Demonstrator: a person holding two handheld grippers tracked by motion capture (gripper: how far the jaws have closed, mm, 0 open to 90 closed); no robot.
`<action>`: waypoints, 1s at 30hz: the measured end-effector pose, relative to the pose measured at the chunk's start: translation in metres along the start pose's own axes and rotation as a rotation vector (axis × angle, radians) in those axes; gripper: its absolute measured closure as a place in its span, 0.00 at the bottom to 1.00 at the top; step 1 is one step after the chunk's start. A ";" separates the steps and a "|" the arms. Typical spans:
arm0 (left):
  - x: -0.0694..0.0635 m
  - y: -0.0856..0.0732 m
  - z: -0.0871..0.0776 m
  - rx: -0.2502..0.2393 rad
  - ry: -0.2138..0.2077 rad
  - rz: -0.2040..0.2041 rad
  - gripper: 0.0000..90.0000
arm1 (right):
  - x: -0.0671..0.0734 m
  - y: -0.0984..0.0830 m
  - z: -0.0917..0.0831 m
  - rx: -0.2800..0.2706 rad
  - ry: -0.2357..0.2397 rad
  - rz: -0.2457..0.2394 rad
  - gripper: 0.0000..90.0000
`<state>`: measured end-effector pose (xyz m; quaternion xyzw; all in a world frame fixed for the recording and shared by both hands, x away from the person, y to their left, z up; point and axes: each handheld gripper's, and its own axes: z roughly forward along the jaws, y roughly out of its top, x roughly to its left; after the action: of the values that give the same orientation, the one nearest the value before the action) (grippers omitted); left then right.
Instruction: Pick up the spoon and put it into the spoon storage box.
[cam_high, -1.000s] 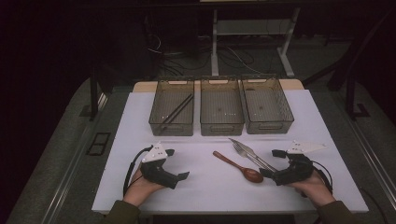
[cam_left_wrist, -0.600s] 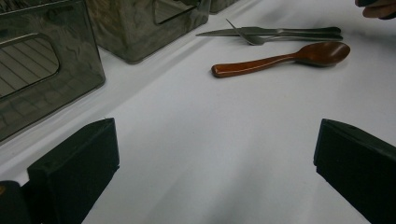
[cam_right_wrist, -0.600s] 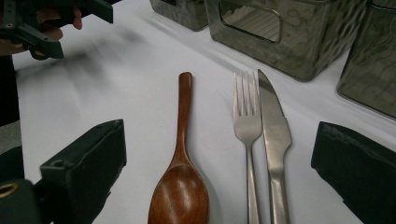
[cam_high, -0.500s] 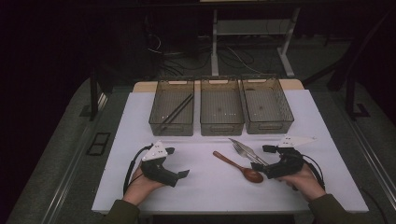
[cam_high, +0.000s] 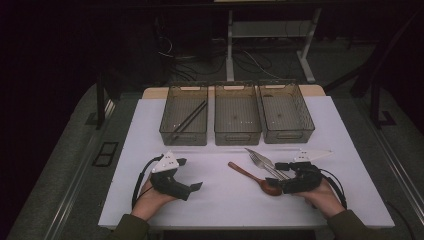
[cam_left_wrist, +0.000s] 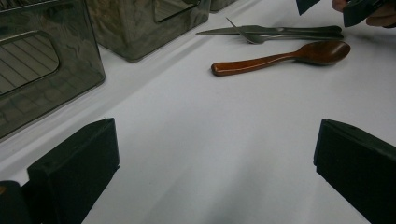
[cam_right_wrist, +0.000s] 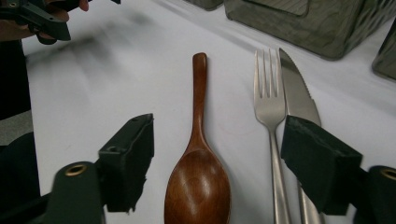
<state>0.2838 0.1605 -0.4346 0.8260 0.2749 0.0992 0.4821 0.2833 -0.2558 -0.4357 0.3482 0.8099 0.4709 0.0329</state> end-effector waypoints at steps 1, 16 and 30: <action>0.000 0.000 0.000 0.001 0.000 0.000 0.00 | 0.000 0.000 0.000 0.003 0.001 0.005 0.31; 0.000 -0.001 0.000 0.001 0.004 -0.005 0.00 | 0.002 -0.009 0.007 0.095 0.016 -0.009 0.49; 0.000 -0.001 0.000 0.005 0.006 -0.001 0.00 | 0.005 -0.012 0.012 0.143 0.007 -0.053 0.55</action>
<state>0.2834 0.1607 -0.4352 0.8267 0.2771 0.1007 0.4792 0.2773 -0.2476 -0.4501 0.3262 0.8507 0.4119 0.0175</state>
